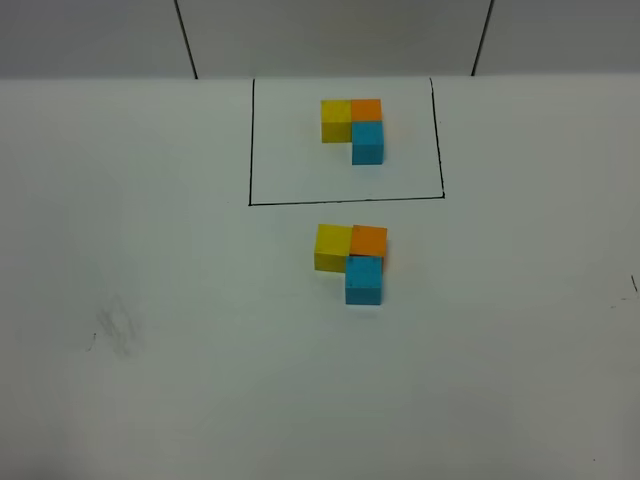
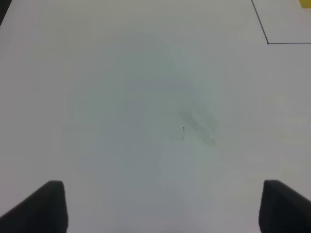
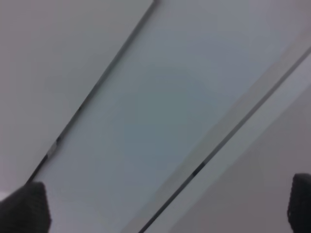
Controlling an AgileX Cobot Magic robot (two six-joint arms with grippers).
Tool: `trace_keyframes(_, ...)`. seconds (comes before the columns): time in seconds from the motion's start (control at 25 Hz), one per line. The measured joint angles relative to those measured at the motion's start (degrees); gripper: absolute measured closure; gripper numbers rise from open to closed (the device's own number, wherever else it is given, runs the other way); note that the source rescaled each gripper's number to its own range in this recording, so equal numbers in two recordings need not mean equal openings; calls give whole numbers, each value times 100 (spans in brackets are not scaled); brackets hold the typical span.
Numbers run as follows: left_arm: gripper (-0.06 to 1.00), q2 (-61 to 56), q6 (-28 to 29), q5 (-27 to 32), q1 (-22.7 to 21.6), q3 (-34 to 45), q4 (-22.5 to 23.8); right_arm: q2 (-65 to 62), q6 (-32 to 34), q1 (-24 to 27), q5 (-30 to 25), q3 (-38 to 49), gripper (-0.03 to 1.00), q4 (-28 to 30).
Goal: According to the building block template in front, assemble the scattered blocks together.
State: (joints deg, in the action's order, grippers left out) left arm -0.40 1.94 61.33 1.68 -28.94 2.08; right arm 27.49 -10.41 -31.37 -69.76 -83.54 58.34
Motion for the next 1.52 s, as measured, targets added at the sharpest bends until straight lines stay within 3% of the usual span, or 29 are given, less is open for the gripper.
trace_keyframes(0.2,27,0,0,0,0,0,0,-721,-267,539,-34,670,-3,-815)
trace_keyframes(0.4,27,0,6,0,0,0,0,-1172,-279,1393,-2,1773,-3,-2121)
trace_keyframes(0.64,27,0,6,0,0,0,0,-1789,-256,2389,718,3169,-3,-3682)
trace_keyframes(0.84,27,0,6,0,0,0,0,-2462,-208,3016,915,3851,0,-4595)
trace_keyframes(1.16,27,0,0,0,0,0,0,-2790,-66,3721,915,4561,4,-5514)
trace_keyframes(1.52,27,0,6,0,0,0,0,-2794,261,3820,886,5394,8,-5789)
